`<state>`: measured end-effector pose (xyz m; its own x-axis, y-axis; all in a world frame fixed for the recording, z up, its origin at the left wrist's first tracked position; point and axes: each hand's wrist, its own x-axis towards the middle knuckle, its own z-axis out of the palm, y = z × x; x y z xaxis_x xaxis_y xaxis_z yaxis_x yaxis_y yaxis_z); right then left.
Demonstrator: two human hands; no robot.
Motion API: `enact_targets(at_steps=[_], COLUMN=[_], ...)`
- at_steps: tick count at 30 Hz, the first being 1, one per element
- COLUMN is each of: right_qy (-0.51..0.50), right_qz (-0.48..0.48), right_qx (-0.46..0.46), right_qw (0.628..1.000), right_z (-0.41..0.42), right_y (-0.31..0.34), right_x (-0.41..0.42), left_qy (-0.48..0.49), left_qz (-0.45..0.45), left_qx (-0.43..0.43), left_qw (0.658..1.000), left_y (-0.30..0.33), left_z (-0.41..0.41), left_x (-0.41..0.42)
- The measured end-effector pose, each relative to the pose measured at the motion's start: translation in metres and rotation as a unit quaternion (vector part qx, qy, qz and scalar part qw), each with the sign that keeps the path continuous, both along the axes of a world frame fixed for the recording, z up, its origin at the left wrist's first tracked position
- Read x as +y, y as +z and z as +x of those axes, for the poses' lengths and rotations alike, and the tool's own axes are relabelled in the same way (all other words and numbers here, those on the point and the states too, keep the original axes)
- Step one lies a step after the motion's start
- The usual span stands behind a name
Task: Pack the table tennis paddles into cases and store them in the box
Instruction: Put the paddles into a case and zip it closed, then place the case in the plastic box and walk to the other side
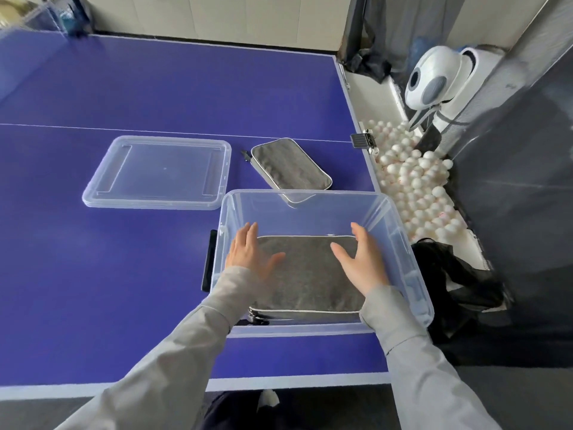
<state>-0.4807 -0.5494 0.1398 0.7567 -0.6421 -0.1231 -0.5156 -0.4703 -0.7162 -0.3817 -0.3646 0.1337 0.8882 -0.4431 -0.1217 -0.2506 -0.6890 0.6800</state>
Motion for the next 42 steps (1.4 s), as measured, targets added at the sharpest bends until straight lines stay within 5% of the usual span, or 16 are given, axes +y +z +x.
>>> enact_targets(at_steps=[11, 20, 33, 42], right_qy=[0.235, 0.468, 0.647, 0.659], right_qz=[-0.005, -0.082, -0.112, -0.253], right_qx=[-0.044, -0.03, 0.304, 0.358], right_qw=[0.971, 0.88, 0.691, 0.611], right_z=[0.072, 0.095, 0.045, 0.048], right_y=[0.019, -0.002, -0.106, -0.137], right_x=[0.113, 0.259, 0.481, 0.584], left_qy=[0.168, 0.278, 0.378, 0.45], left_qz=[0.035, 0.132, 0.21, 0.189], left_qx=[-0.024, 0.057, 0.308, 0.344], left_qw=[0.985, 0.95, 0.848, 0.802], left_y=[0.011, -0.058, -0.143, -0.151], left_z=[0.007, -0.04, -0.197, -0.244], left_x=[0.117, 0.253, 0.486, 0.602])
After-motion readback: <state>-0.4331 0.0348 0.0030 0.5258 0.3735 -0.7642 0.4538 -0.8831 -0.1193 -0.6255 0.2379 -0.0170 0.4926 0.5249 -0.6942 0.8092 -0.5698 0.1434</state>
